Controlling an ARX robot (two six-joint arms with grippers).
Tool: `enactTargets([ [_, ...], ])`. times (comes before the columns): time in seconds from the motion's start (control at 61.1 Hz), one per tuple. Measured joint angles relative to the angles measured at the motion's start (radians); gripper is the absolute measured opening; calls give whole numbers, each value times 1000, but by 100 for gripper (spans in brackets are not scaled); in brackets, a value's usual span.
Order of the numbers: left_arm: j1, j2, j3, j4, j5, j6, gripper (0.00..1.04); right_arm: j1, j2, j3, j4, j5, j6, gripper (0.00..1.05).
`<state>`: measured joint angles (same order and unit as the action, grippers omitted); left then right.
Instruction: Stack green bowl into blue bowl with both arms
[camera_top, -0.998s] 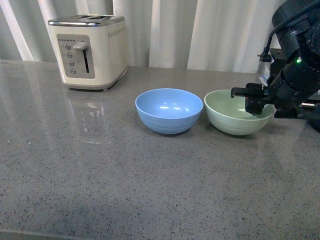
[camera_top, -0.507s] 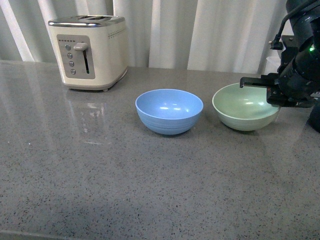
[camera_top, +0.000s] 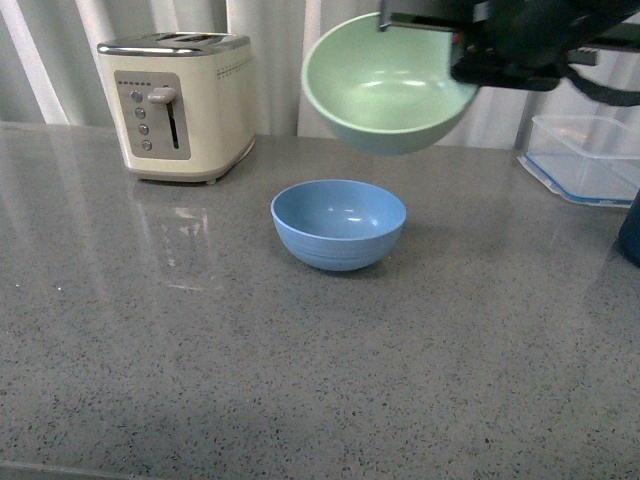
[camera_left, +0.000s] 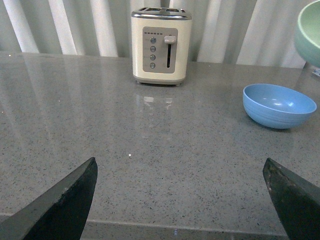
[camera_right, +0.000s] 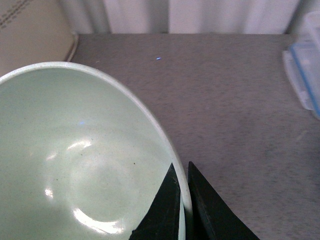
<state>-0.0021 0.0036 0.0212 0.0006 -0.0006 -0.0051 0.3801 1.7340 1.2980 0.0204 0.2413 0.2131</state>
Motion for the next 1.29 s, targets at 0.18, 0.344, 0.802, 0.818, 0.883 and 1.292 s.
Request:
enactTargets([
  [0.18,0,0,0,0,0,0,98,67,64,0,32,5,10,2],
  [0.344,0,0,0,0,0,0,98,68,129,24,42,8,35,2],
  [0.802,0,0,0,0,0,0,98,42,307,146,17,23,63,2],
  [0.818,0,0,0,0,0,0,98,42,309,147,16,23,63,2],
  [0.883,0,0,0,0,0,0,98,41,319,147,13,27,63,2],
  [1.292,0,0,0,0,0,0,98,33,279,116,45,-11,65,38],
])
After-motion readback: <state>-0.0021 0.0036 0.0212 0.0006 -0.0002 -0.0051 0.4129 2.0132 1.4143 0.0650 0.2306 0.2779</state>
